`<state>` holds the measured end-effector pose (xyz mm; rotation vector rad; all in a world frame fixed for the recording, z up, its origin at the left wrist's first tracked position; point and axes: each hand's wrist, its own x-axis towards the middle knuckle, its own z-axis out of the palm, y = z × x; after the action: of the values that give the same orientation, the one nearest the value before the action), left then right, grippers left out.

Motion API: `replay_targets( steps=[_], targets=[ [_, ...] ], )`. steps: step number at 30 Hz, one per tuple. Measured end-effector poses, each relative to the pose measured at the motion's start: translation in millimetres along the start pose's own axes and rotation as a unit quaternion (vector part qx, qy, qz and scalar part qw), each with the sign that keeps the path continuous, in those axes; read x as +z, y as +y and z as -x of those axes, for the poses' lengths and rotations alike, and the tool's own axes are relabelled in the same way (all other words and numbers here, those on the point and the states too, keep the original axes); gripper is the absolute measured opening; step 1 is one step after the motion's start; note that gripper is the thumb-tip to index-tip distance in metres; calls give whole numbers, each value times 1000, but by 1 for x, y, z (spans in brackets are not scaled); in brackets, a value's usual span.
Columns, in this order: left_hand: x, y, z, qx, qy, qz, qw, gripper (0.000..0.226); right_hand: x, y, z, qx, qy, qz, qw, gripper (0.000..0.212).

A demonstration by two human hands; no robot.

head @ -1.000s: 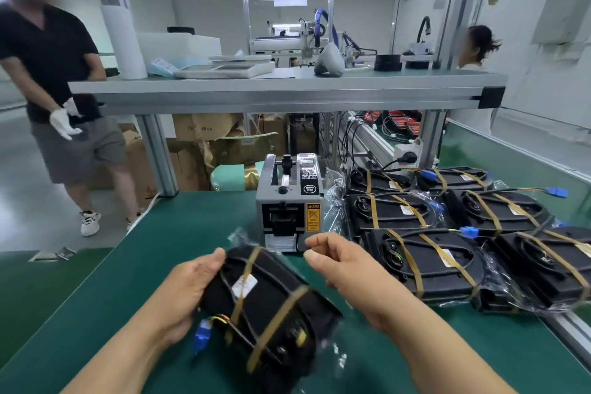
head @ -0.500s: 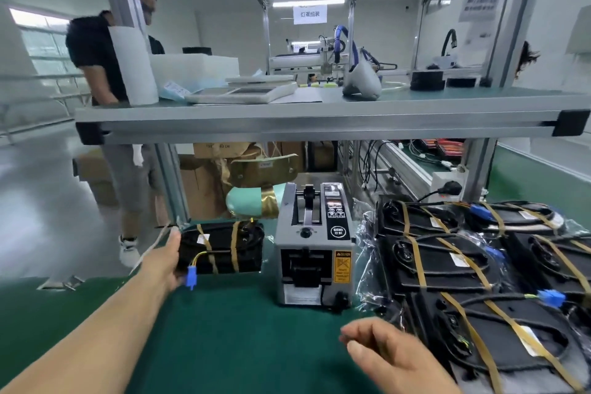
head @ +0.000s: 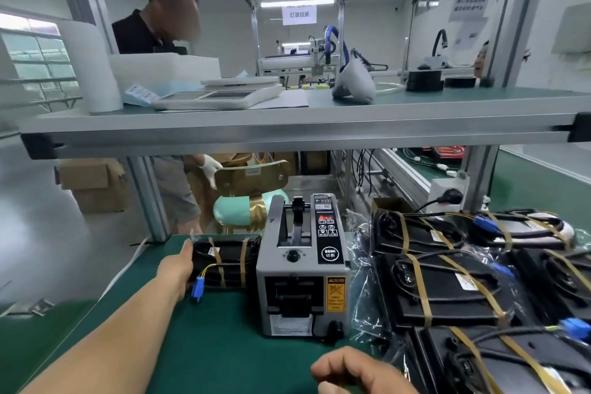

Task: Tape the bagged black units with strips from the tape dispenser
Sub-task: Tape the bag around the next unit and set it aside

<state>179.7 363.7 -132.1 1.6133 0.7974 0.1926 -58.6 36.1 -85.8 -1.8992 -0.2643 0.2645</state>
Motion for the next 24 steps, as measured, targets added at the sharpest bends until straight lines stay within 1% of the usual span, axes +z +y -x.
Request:
replay_targets(
  steps=[1, 2, 3, 5, 6, 8, 10, 12, 14, 16, 18, 20, 22, 23, 24],
  targets=[
    [-2, 1, 6, 18, 17, -27, 999, 53, 1, 0, 0, 0, 1, -3, 1000, 12],
    [-6, 4, 11, 33, 37, -17, 999, 46, 1, 0, 0, 3, 2, -11, 1000, 12],
    [-9, 8, 17, 47, 46, -34, 997, 44, 2, 1, 1, 6, 1, -20, 1000, 12],
    [-12, 15, 41, 103, 61, -108, 987, 46, 3, 0, 8, 2, -1, -39, 999, 11],
    [-14, 17, 61, 133, 68, -116, 982, 48, 3, -2, 13, -4, 0, -48, 999, 11],
    [-18, 18, 111, 219, 80, -79, 969, 43, 0, -9, 28, -20, 12, -60, 998, 14],
    [-19, 11, 173, 308, 49, -30, 950, 28, -7, -17, 47, -43, 38, -65, 996, 21],
    [-13, -7, 236, 352, -18, 7, 936, 14, -19, -23, 67, -65, 89, -68, 992, 23],
    [1, -28, 291, 352, -105, 19, 930, 12, -30, -26, 87, -63, 136, -67, 986, 24],
    [21, -43, 334, 339, -194, 5, 920, 15, -37, -27, 101, -47, 173, -51, 983, 26],
    [43, -48, 363, 335, -253, -25, 908, 14, -42, -25, 108, -47, 207, -43, 976, 22],
    [62, -45, 378, 333, -278, -60, 899, 12, -48, -21, 110, -57, 249, -19, 967, 23],
    [77, -42, 384, 348, -268, -104, 892, 15, -56, -15, 109, -55, 283, -5, 958, 21],
    [83, -40, 383, 355, -262, -130, 888, 23, -61, -11, 108, -51, 301, -4, 952, 19],
    [89, -38, 381, 358, -256, -165, 883, 36, -66, -6, 108, -45, 321, -4, 946, 17]
  ],
)
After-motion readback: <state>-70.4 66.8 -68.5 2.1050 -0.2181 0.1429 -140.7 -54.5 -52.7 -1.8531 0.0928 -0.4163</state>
